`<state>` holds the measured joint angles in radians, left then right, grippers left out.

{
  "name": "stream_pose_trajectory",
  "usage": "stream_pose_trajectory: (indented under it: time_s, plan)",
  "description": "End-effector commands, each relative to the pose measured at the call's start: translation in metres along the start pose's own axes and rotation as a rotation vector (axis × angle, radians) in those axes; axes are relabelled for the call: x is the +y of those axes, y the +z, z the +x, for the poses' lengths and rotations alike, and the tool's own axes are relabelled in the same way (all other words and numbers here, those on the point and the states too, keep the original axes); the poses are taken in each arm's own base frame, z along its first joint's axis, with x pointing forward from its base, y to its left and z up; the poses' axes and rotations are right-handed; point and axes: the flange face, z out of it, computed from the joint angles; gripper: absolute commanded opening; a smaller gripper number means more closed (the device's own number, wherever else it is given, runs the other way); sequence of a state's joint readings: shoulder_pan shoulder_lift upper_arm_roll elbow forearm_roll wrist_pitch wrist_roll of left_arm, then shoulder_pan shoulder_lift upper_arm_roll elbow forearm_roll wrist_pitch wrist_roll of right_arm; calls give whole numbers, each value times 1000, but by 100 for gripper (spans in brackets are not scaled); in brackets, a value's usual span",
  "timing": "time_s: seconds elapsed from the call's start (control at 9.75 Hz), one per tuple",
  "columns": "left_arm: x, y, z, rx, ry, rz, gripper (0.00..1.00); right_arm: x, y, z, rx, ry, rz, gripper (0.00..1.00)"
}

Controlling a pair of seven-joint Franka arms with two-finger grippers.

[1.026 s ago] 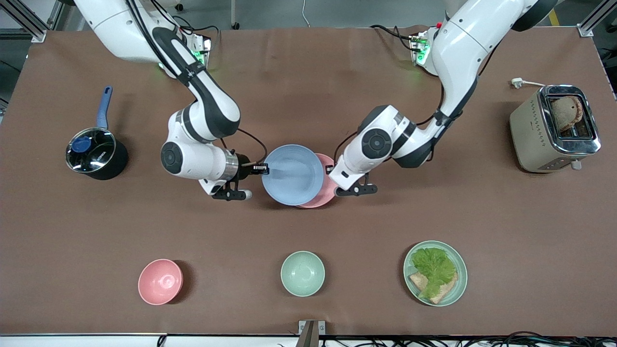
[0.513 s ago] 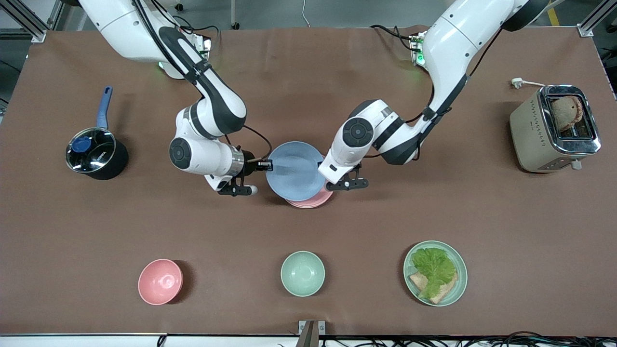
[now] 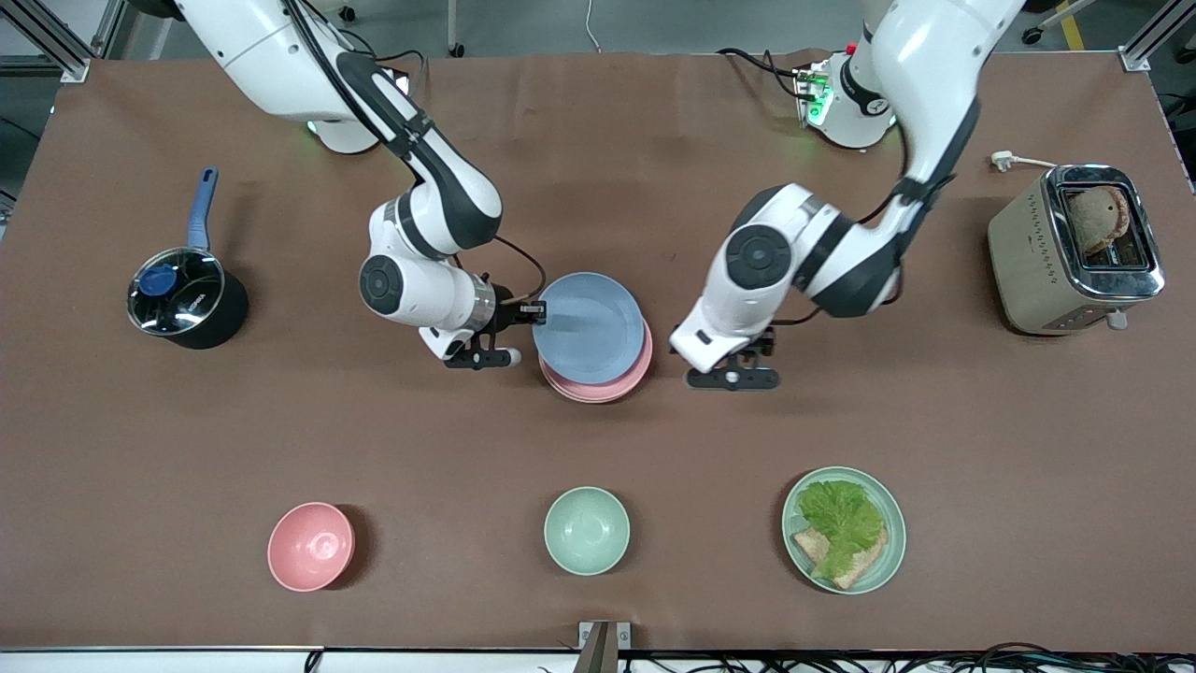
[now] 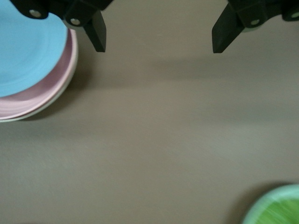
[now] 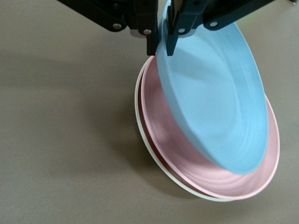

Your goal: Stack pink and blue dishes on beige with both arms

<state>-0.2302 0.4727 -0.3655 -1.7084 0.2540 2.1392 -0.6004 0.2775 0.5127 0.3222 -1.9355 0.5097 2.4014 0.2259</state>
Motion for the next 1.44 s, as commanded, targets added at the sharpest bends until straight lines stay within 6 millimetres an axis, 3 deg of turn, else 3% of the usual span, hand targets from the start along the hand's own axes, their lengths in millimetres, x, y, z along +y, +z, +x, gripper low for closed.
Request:
stream_pose_trajectory:
  time_s: [0.0, 0.1, 0.21, 0.41, 0.51, 0.72, 0.92, 1.13, 1.23, 1.33]
  plan:
    - [-34, -41, -3, 42, 68, 43, 100, 0, -2, -1, 10, 6, 2, 94]
    - [-53, -71, -1, 58, 86, 53, 100, -7, -23, -3, 41, -6, 5, 100]
    - [-78, -103, 1, 73, 93, 16, 100, -12, -75, -6, 124, 2, 5, 100]
    - [-134, -175, -3, 122, 83, -72, 100, 29, -192, -8, 212, -9, -149, 100]
    - [-159, -211, -13, 155, 73, -73, 100, 66, -260, -12, 279, 28, -262, 100]
    - [-197, -269, -43, 176, 38, -61, 100, 116, -361, -15, 373, 100, -359, 100]
    - [-227, -297, -75, 113, -2, -42, 100, 144, -441, -35, 394, 181, -360, 100]
    - [-236, -303, -85, 72, -2, -32, 100, 158, -520, -63, 368, 218, -402, 100]
    - [-246, -319, -82, 73, -1, -30, 100, 159, -539, -75, 343, 196, -438, 100]
    - [-254, -323, -74, 31, -16, -27, 100, 163, -545, -79, 308, 105, -447, 100]
